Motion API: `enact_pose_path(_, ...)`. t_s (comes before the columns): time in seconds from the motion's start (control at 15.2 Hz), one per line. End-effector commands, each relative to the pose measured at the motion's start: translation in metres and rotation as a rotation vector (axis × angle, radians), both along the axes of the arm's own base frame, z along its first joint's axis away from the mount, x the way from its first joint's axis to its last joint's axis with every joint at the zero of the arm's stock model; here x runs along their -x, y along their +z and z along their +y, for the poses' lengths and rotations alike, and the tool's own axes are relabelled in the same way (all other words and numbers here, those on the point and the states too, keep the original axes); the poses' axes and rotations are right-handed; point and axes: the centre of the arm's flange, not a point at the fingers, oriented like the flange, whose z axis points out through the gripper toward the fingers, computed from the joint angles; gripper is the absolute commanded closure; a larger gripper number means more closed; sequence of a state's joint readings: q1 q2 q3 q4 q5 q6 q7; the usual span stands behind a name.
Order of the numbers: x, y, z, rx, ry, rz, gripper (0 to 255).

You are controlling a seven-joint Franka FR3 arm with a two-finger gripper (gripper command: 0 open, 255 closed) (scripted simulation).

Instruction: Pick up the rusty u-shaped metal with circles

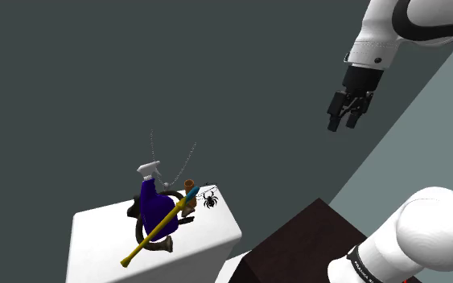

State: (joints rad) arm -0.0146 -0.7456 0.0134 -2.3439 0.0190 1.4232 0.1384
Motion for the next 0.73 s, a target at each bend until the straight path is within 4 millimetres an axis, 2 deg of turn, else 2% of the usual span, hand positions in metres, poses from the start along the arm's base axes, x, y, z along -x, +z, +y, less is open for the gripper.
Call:
enact_pose_path(0.0,0.0,0.0,0.0,0.0,0.0,0.0,0)
enact_pose_path(0.66,-0.053,-0.085,0.095,0.057,0.096,-0.013,0)
